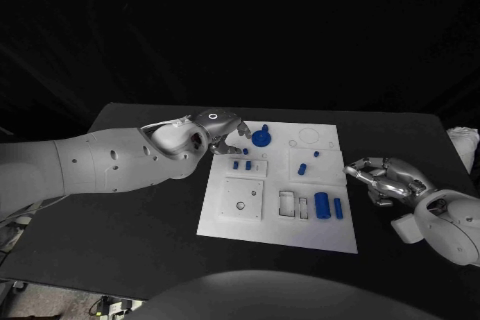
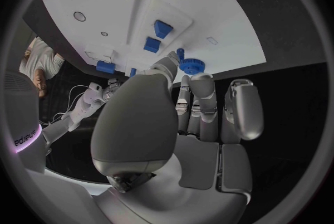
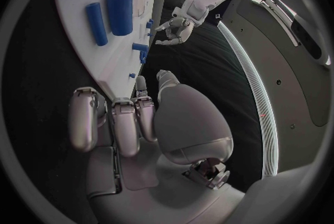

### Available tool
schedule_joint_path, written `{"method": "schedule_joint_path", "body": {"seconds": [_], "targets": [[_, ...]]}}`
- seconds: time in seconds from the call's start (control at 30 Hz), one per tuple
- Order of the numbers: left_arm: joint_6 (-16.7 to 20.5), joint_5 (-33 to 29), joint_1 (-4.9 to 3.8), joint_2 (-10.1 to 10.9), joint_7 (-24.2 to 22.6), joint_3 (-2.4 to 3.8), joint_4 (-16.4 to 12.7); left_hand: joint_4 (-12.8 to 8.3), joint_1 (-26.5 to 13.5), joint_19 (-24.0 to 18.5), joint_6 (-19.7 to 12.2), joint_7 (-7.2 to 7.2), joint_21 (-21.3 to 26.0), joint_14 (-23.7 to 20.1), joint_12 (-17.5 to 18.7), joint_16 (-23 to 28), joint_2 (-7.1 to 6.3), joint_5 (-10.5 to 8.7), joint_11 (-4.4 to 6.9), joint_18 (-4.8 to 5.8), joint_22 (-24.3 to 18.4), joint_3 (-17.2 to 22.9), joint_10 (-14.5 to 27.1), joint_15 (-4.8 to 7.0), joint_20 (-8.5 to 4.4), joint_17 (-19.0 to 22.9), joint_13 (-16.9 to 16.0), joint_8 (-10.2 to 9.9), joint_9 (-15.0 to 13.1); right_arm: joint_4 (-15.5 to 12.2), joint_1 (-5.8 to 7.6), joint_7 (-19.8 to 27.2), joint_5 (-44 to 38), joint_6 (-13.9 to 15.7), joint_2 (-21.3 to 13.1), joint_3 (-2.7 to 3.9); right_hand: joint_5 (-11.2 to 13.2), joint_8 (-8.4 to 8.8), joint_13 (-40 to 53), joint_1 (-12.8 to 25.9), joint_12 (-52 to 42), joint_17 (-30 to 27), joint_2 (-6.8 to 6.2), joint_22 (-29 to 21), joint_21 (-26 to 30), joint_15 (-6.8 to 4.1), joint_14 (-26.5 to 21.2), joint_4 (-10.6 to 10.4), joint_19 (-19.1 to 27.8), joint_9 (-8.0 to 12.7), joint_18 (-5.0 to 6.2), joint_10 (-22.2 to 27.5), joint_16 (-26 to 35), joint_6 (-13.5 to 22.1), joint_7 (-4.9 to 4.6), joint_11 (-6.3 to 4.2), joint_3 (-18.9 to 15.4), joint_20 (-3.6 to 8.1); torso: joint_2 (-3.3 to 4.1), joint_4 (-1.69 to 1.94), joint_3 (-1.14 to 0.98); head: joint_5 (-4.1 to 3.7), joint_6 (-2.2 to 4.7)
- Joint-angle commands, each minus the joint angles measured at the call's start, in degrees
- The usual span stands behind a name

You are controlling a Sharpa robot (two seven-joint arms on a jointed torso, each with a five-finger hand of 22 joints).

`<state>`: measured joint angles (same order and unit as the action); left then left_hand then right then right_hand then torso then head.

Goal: Assemble the parts on the task board

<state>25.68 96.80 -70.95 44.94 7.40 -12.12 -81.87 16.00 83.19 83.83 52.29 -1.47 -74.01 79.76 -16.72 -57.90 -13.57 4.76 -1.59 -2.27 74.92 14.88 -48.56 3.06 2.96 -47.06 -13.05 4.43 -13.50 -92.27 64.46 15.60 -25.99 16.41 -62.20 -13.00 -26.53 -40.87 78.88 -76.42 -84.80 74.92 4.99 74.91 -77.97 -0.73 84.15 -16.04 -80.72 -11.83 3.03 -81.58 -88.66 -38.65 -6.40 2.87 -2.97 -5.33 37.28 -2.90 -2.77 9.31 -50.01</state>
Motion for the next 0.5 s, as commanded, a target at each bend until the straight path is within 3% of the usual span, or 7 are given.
{"method": "schedule_joint_path", "body": {"seconds": [0.03, 0.2, 0.27, 0.37, 0.5], "targets": [[9.8, -2.4, -0.8, 1.7, -7.4, 0.27, -1.4, 0.7, -0.7, 0.2, 0.4, -0.95, -0.2, -0.3, -2.0, -1.3, 0.79, 0.36, 0.48, -0.96, 10.9, -4.5, 1.6, 0.34, -0.05, -0.9, -0.4, 0.5, 0.2, -0.4, 1.16, 0.8, -0.4, 1.2, -0.2, 0.06, 3.7, 1.53, -2.1, -0.8, 3.0, 10.3, -0.63, 10.0, 1.0, -0.4, 3.6, 0.0, 0.8, 0.8, 0.67, 2.2, 0.7, -0.3, -0.16, -0.64, -0.9, -0.05, 0.01, 0.1, 0.18, -0.7, 0.01], [14.5, -10.6, -2.78, 4.9, -14.0, 0.5, -2.9, 0.8, -1.4, 0.1, -0.1, -1.13, 0.0, -0.6, -2.9, -1.6, 1.54, -0.51, 0.3, -0.97, 10.8, -8.4, 4.2, 0.3, 0.03, -0.6, -0.1, 0.3, 0.8, -0.2, 3.44, 0.1, -1.5, 1.3, 0.2, 0.06, 8.1, 4.71, -13.9, -2.2, 12.7, 8.1, -1.34, 9.2, 3.2, -0.66, 2.7, 0.2, 1.8, 2.3, 1.16, 8.4, 1.9, -1.3, -0.18, -0.8, -2.2, 0.18, -0.08, 0.44, 0.53, -2.12, 0.01], [13.9, -17.6, -3.49, 5.4, -19.3, 0.42, -2.5, 0.9, 0.3, -0.5, 0.7, -0.99, 1.4, -1.7, -3.0, -0.3, 2.2, 1.23, 0.74, -1.23, 10.4, -8.0, 5.6, 0.57, 0.0, 1.2, 0.5, 0.6, 1.0, 0.2, 4.08, -0.2, -2.3, 1.3, 0.8, 0.06, 8.7, 6.07, -20.3, -3.3, 18.6, 7.5, -1.55, 8.9, 3.9, -0.82, 2.5, 0.6, 1.9, 3.0, 1.31, 10.8, 2.3, -1.9, -0.2, -0.98, -2.5, 0.52, -0.16, 0.64, 0.57, -2.5, 0.01], [12.1, -29.7, -4.14, 5.8, -27.3, 0.04, -1.6, 0.8, 3.8, -0.8, 3.7, 1.55, 1.9, -1.9, -4.2, -1.1, 3.41, 5.08, 2.45, -1.35, 10.4, -5.9, 5.6, 1.43, -0.65, 0.5, 0.9, 1.7, 1.1, 1.2, 4.84, -0.2, -4.9, 1.5, 2.2, 0.07, 7.3, 6.92, -26.6, -6.3, 24.9, 6.7, -1.68, 8.6, 4.9, -1.02, 2.2, 2.1, 2.4, 3.4, 1.5, 13.8, 2.8, -2.8, -0.03, -1.18, -1.9, 0.66, -0.3, 0.92, 0.6, -3.06, 0.01], [9.3, -42.2, -4.46, 6.1, -33.5, -0.23, -1.4, 0.8, 2.3, -0.5, 5.5, 2.96, 1.3, -1.6, -5.6, -2.1, 3.95, 5.69, 2.24, -1.2, 10.5, -6.1, 4.4, 1.49, -0.98, -0.3, 1.2, 1.9, 1.5, 2.4, 5.84, -0.2, -9.4, 2.0, 4.2, 0.1, 5.8, 7.79, -32.9, -10.5, 31.8, 6.1, -2.25, 8.2, 6.0, -1.2, 2.0, 4.3, 2.8, 3.8, 1.67, 18.4, 3.3, -4.0, 0.09, -1.31, -0.6, 0.81, -0.15, 1.04, 0.6, -4.49, 0.01]]}}
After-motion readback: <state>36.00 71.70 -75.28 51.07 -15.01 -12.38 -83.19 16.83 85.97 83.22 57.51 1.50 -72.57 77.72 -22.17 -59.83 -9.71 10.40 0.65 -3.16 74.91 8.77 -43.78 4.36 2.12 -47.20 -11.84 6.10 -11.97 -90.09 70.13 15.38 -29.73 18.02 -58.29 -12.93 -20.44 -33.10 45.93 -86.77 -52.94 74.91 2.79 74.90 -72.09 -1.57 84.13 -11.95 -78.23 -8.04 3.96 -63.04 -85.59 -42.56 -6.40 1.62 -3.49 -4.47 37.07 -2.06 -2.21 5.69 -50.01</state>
